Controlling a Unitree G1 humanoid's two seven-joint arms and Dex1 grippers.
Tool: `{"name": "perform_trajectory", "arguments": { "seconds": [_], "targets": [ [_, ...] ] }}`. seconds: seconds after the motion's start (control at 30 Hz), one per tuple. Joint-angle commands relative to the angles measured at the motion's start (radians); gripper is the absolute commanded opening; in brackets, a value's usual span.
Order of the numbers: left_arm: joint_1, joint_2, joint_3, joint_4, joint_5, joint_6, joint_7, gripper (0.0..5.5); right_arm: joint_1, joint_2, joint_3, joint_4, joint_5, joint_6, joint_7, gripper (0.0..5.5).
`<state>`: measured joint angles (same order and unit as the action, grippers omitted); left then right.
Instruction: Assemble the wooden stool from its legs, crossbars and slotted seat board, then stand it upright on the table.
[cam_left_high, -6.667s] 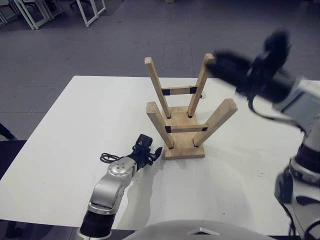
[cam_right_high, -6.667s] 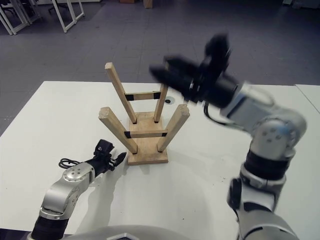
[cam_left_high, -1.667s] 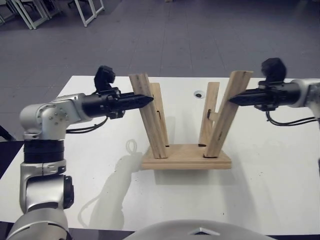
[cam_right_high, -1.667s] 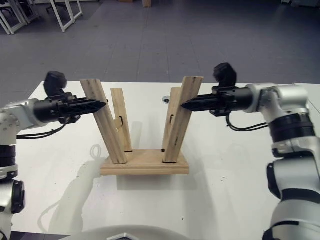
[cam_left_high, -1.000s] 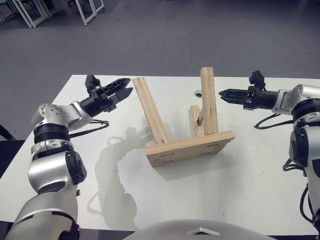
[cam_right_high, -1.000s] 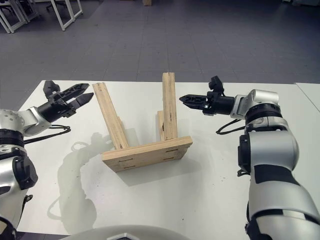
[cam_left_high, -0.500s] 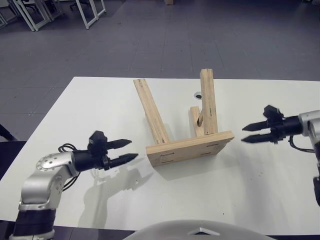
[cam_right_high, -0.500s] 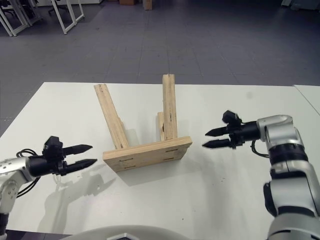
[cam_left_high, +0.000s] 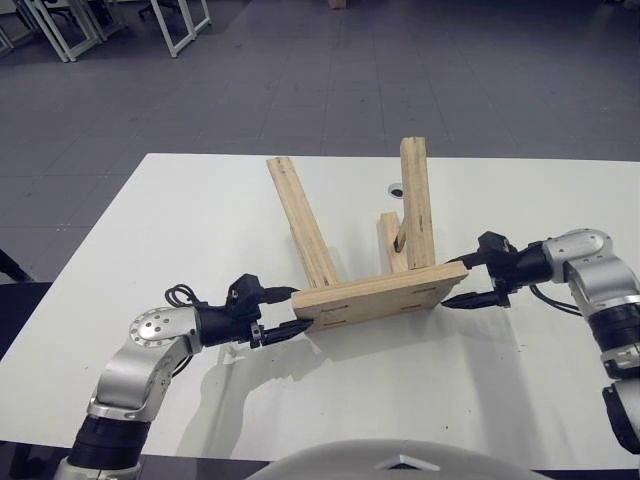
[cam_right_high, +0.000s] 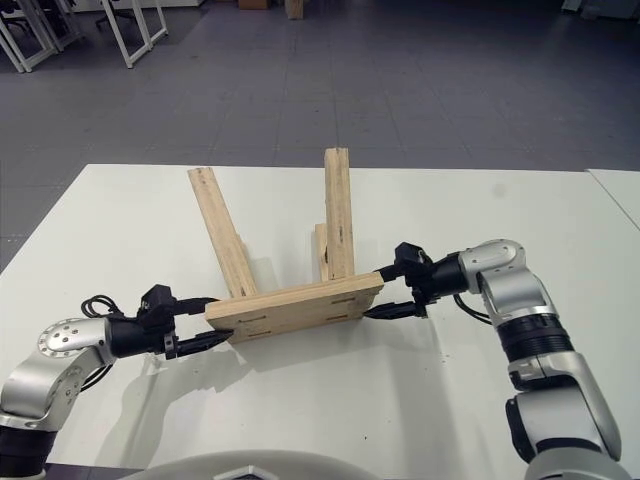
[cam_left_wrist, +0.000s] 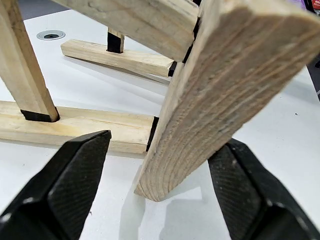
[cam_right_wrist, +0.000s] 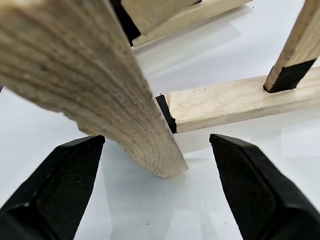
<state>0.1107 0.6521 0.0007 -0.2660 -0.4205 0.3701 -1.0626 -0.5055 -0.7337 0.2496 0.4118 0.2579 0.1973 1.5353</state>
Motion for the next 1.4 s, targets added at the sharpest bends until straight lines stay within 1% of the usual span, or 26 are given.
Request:
{"name": "perform_trajectory", "arguments": {
  "seconds": [0.03, 0.23, 0.3, 0.33, 0.4, 0.47, 0.57, 0.6, 0.63, 0.7, 0.77, 0.8, 0.87, 0.93, 1.0, 1.03, 1.13, 1.23, 1.27, 1.33, 1.37, 1.4],
  "targets": [
    [-0.026, 0.013, -0.003, 0.033, 0.01, -0.023, -0.005, 2.65, -0.009, 0.016, 0.002, -0.011, -0.01, -0.023, 0.02, 3.18],
    [-0.059, 0.018, -0.002, 0.039, -0.043, 0.0, -0.055, 1.63, -0.029, 0.031, -0.001, -0.004, 0.003, -0.019, 0.066, 1.93],
    [-0.082, 0.018, 0.001, 0.022, -0.09, 0.041, -0.085, 1.59, -0.041, 0.026, -0.008, -0.01, 0.024, 0.007, 0.073, 1.64],
    [-0.096, 0.019, 0.012, 0.008, -0.124, 0.073, -0.092, 1.58, -0.048, 0.014, -0.01, -0.025, 0.053, 0.04, 0.076, 1.59],
    [-0.15, 0.027, 0.074, -0.035, -0.264, 0.181, -0.092, 1.57, -0.092, -0.043, -0.03, -0.094, 0.215, 0.221, 0.079, 1.57],
    [-0.225, 0.032, 0.156, -0.06, -0.449, 0.312, -0.059, 1.55, -0.152, -0.111, -0.051, -0.151, 0.401, 0.42, 0.079, 1.56],
    [-0.367, 0.013, 0.269, -0.02, -0.731, 0.48, 0.067, 1.48, -0.255, -0.143, -0.09, -0.126, 0.574, 0.705, 0.078, 1.49],
    [-0.411, 0.005, 0.291, 0.004, -0.85, 0.533, 0.138, 1.45, -0.3, -0.129, -0.123, -0.098, 0.613, 0.827, 0.072, 1.46],
    [-0.446, 0.001, 0.302, 0.023, -0.971, 0.573, 0.216, 1.44, -0.354, -0.1, -0.168, -0.057, 0.654, 0.953, 0.025, 1.45],
    [-0.497, -0.033, 0.305, 0.065, -1.238, 0.583, 0.418, 1.4, -0.475, -0.007, -0.293, 0.072, 0.701, 1.175, -0.158, 1.43],
    [-0.523, -0.087, 0.294, 0.11, -1.401, 0.534, 0.613, 1.39, -0.551, 0.094, -0.426, 0.143, 0.708, 1.264, -0.375, 1.41],
    [-0.525, -0.11, 0.291, 0.125, -1.447, 0.507, 0.692, 1.38, -0.586, 0.149, -0.497, 0.175, 0.685, 1.276, -0.513, 1.38],
    [-0.531, -0.163, 0.294, 0.159, -1.464, 0.458, 0.835, 1.36, -0.647, 0.284, -0.676, 0.247, 0.667, 1.272, -0.846, 1.38],
    [-0.578, -0.226, 0.308, 0.225, -1.435, 0.397, 0.957, 1.36, -0.682, 0.401, -0.825, 0.351, 0.741, 1.166, -1.176, 1.38],
    [-0.684, -0.287, 0.328, 0.35, -1.39, 0.32, 1.1, 1.36, -0.709, 0.493, -0.911, 0.438, 0.807, 1.014, -1.382, 1.38],
    [-0.745, -0.307, 0.335, 0.434, -1.355, 0.29, 1.167, 1.36, -0.722, 0.523, -0.936, 0.503, 0.814, 0.927, -1.478, 1.38],
    [-0.905, -0.341, 0.376, 0.671, -1.265, 0.184, 1.254, 1.36, -0.745, 0.583, -0.952, 0.624, 0.775, 0.689, -1.613, 1.38],
    [-1.108, -0.337, 0.383, 1.01, -1.156, 0.098, 1.264, 1.36, -0.777, 0.596, -0.944, 0.756, 0.708, 0.443, -1.669, 1.37],
    [-1.158, -0.332, 0.382, 1.111, -1.119, 0.082, 1.259, 1.36, -0.783, 0.594, -0.94, 0.792, 0.688, 0.39, -1.677, 1.31],
    [-1.217, -0.32, 0.388, 1.243, -1.055, 0.068, 1.228, 1.31, -0.789, 0.591, -0.93, 0.839, 0.662, 0.35, -1.671, 1.28],
    [-1.236, -0.315, 0.396, 1.291, -1.025, 0.059, 1.213, 1.31, -0.791, 0.589, -0.919, 0.853, 0.651, 0.363, -1.647, 1.66],
    [-1.252, -0.309, 0.409, 1.333, -0.996, 0.052, 1.194, 1.31, -0.792, 0.586, -0.915, 0.865, 0.644, 0.376, -1.62, 1.9]
  ]
}}
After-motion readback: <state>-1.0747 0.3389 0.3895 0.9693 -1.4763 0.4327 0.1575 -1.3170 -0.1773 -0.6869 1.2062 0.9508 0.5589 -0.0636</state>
